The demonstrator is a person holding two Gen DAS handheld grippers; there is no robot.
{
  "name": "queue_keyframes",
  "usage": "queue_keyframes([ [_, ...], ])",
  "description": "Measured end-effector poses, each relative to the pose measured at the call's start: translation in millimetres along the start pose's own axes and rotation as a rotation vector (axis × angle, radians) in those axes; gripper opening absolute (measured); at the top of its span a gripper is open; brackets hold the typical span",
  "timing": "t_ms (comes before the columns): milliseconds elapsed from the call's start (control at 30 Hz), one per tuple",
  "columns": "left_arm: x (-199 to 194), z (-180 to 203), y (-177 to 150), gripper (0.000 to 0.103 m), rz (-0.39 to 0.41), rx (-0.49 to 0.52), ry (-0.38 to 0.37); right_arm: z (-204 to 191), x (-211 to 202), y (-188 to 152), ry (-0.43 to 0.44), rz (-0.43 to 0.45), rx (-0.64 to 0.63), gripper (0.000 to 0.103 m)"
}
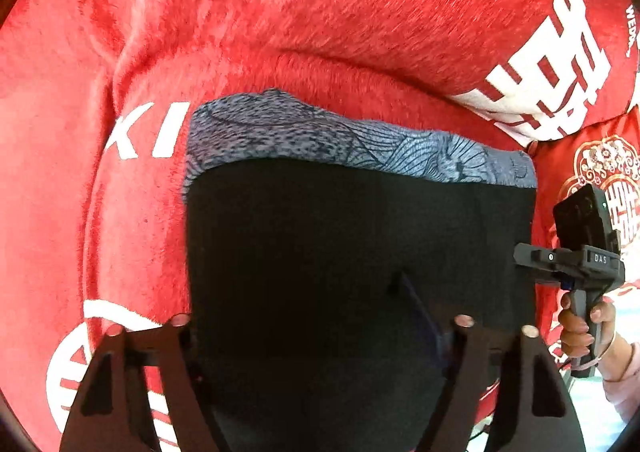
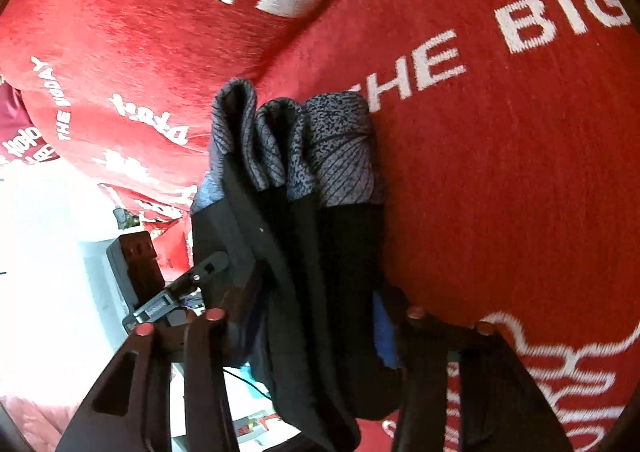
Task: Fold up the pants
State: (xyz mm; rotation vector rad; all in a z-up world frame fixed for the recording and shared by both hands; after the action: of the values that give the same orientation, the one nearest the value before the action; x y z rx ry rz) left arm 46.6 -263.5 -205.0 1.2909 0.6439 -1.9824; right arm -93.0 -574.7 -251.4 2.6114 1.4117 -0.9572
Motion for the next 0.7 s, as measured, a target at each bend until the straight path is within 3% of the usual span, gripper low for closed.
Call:
queue_keyframes([
  [200, -28, 7, -13, 0.063, 0.031, -0.014, -0.013, -14, -14, -11, 0.069, -0.005, -0.014, 0.044],
  [300, -42, 16, -27, 0.063, 0.034, -0.004, -0.002, -26, -18, -22, 0.063, -0.019, -0.035, 0.044],
  [500, -68, 23, -69, 0.063, 0.028, -0.009, -0.003, -42, -18, -68, 0.087, -0.03, -0.041, 0.044],
  [700, -68, 20, -105, 0.063, -0.009, 0.008, 0.018, -35, -6, -111, 0.103, -0.017, 0.0, 0.044],
])
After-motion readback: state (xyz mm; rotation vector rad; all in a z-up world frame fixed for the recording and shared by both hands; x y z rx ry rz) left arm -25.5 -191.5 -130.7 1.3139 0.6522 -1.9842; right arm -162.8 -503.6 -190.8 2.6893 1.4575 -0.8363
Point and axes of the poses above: each gripper's, at about its wrist camera, not at the fingertips, and x roughly the way its jaws point, z to its right, y to its top, the point moved 2 cm from there along x, roughly the way its jaws point, and after that the axes turned 11 degrees about -z, right-handed, at the moved point
